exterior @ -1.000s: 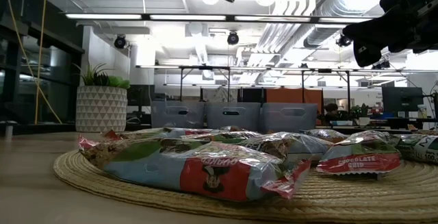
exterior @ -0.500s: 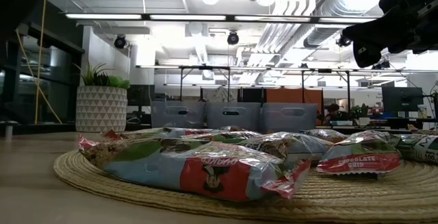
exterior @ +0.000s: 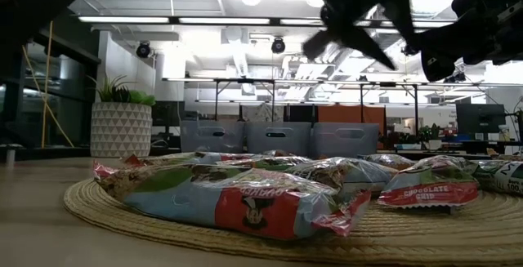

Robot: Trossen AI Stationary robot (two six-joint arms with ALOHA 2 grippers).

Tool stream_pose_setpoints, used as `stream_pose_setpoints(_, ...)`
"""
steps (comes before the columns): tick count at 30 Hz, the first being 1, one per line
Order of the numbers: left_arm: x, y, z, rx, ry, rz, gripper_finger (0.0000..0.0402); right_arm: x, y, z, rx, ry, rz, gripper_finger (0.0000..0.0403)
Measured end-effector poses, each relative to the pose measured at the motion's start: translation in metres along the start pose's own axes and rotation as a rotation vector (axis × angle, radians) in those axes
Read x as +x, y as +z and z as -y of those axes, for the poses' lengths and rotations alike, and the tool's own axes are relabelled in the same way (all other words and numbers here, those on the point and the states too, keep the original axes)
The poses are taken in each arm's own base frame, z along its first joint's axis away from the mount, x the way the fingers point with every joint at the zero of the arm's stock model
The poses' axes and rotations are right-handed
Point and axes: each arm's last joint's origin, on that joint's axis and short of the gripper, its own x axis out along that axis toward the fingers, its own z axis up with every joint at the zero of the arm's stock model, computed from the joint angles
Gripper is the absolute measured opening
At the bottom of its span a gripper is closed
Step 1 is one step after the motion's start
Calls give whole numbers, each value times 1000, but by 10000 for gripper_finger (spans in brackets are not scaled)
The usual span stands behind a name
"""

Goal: Pick and place Granola Bars by type
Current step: Put the blue granola bar into the left black bin

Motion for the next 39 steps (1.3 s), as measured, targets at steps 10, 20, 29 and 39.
stream_pose_setpoints(10,40,-7,-24,-17,118,-10,152,0,0,0,1,-1,-4,0)
stream_pose_setpoints(20,58,-7,-41,-5,215,13,137,0,0,0,1,0,-4,0)
stream_pose_setpoints(29,62,7,-45,116,214,5,125,0,0,0,1,0,-4,0)
stream_pose_setpoints(39,63,20,-46,210,197,-10,215,0,0,0,1,0,-4,0)
